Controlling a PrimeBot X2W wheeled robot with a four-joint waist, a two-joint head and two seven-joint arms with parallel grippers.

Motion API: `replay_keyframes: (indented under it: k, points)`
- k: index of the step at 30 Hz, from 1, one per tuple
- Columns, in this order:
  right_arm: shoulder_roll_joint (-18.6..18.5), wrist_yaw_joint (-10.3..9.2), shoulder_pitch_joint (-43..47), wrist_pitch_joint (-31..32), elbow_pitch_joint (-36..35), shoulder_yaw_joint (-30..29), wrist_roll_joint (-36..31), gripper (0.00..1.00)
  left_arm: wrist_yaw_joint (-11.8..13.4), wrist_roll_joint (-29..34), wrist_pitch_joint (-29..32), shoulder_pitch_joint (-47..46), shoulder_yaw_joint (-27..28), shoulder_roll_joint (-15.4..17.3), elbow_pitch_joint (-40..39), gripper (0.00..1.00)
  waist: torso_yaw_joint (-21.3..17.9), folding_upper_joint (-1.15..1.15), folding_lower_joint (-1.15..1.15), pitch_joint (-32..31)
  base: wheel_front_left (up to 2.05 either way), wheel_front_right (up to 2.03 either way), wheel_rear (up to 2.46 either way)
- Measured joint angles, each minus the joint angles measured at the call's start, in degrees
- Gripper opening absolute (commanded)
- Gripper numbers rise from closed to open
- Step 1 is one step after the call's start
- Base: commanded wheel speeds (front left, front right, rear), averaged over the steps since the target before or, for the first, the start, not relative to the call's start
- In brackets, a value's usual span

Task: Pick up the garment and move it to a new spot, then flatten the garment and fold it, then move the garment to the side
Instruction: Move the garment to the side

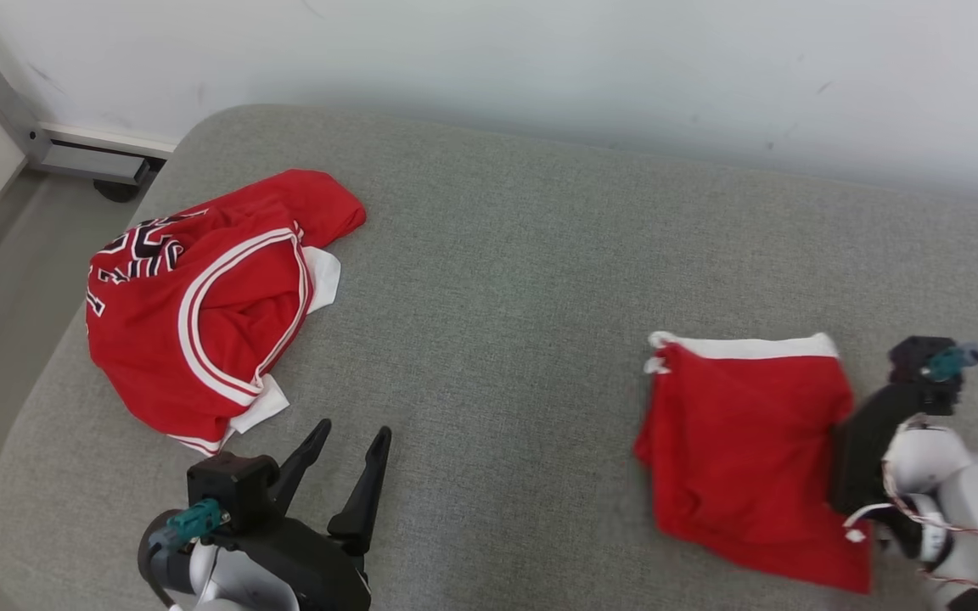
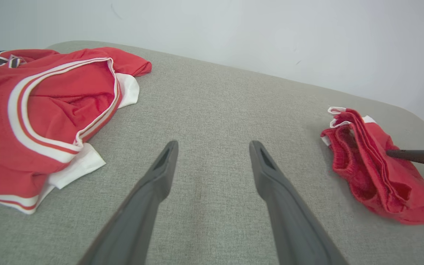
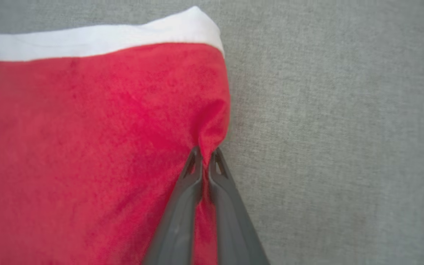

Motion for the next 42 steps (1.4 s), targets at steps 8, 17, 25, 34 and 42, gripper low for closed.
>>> replay_keyframes:
  k: [8, 17, 25, 34, 42]
  points:
    - [-8.6, 0.49, 0.6, 0.6, -0.7, -3.2, -2.0, 0.0, 0.1, 0.0, -0.3, 0.0, 0.6, 0.5, -0.3, 1.0, -0.4, 0.0, 0.0, 0.2, 0.0, 0.0, 0.0]
    - [-16.3, 1.91, 1.3, 1.0, -0.2, -5.3, -3.4, 0.0, 0.1, 0.1, -0.5, -0.4, 0.6, 0.5, -1.1, 1.0, -1.0, 0.0, 0.0, 1.3, 0.0, 0.0, 0.0]
    - [-23.9, 4.0, 3.6, -0.3, 0.3, -6.3, -6.4, 0.0, 0.0, 1.2, -0.4, -1.3, 0.5, 0.6, -1.4, 1.0, -0.7, 0.0, 0.0, 2.5, 0.0, 0.0, 0.0]
    - [-28.4, 4.46, 5.8, -3.7, 0.5, -8.2, -8.5, 0.0, 0.0, 1.2, -0.4, -1.5, 0.1, 0.5, -1.6, 1.0, -0.4, 0.0, 0.0, 3.3, 0.0, 0.0, 0.0]
    - [-30.0, 4.12, 7.5, -6.7, 0.4, -9.7, -8.9, 0.0, 0.0, 1.5, -0.4, -2.0, 0.1, 0.8, -1.7, 1.0, -0.6, 0.0, 0.0, 3.4, 0.0, 0.0, 0.0]
